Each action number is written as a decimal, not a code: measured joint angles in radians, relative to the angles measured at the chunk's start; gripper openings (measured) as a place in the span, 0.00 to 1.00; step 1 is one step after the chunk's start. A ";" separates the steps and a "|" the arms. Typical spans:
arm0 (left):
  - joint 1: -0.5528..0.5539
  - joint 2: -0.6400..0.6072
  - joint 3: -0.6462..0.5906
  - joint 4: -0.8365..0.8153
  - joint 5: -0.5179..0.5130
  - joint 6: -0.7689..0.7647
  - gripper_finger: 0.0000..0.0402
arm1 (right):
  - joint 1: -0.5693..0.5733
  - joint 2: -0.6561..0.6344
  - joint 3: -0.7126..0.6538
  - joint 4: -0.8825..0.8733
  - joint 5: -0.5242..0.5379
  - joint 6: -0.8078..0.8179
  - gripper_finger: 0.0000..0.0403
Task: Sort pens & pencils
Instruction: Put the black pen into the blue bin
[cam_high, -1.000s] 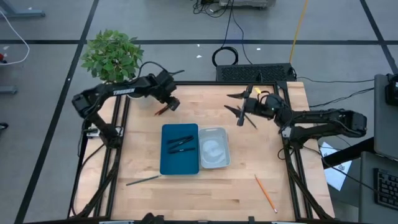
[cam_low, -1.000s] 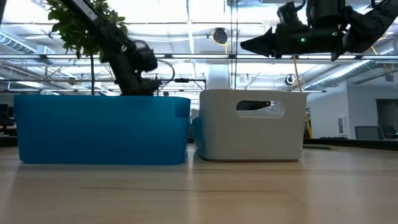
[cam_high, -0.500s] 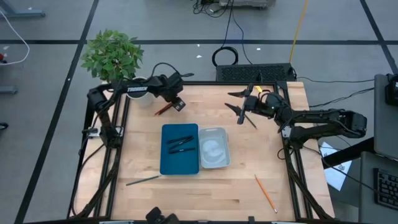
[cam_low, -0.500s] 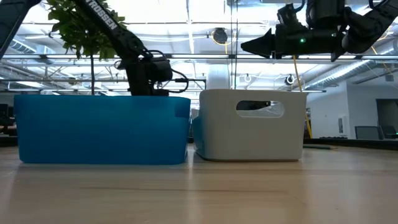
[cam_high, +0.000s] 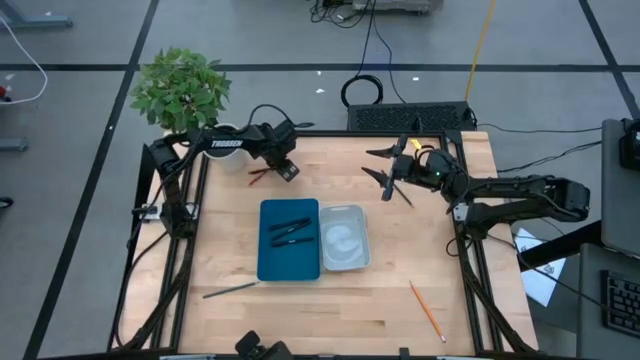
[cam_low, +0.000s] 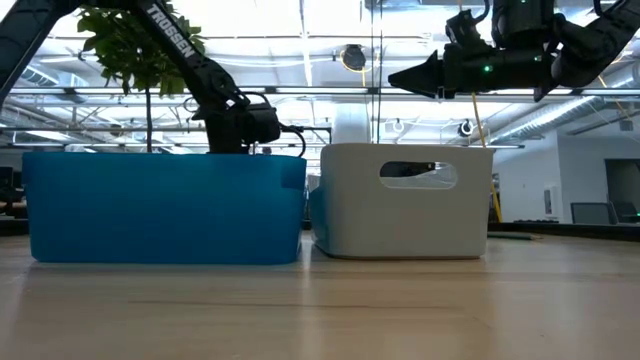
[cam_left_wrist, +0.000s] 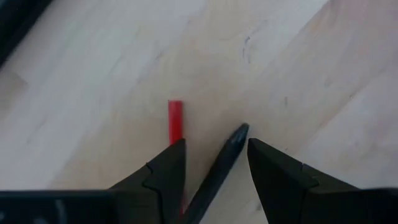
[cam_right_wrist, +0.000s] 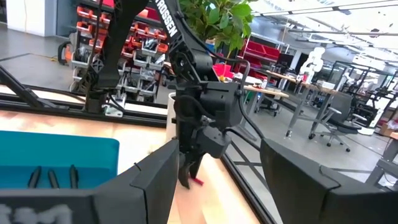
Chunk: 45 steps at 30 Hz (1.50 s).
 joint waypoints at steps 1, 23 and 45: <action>0.000 0.000 0.000 0.005 -0.002 0.000 0.44 | 0.000 0.000 0.000 0.000 0.000 -0.001 0.53; -0.062 0.000 -0.001 -0.093 0.040 0.010 0.44 | 0.000 0.000 0.000 0.000 0.000 -0.003 0.53; -0.063 -0.006 0.000 -0.109 -0.005 0.072 0.02 | 0.000 0.000 0.000 0.000 0.000 0.000 0.53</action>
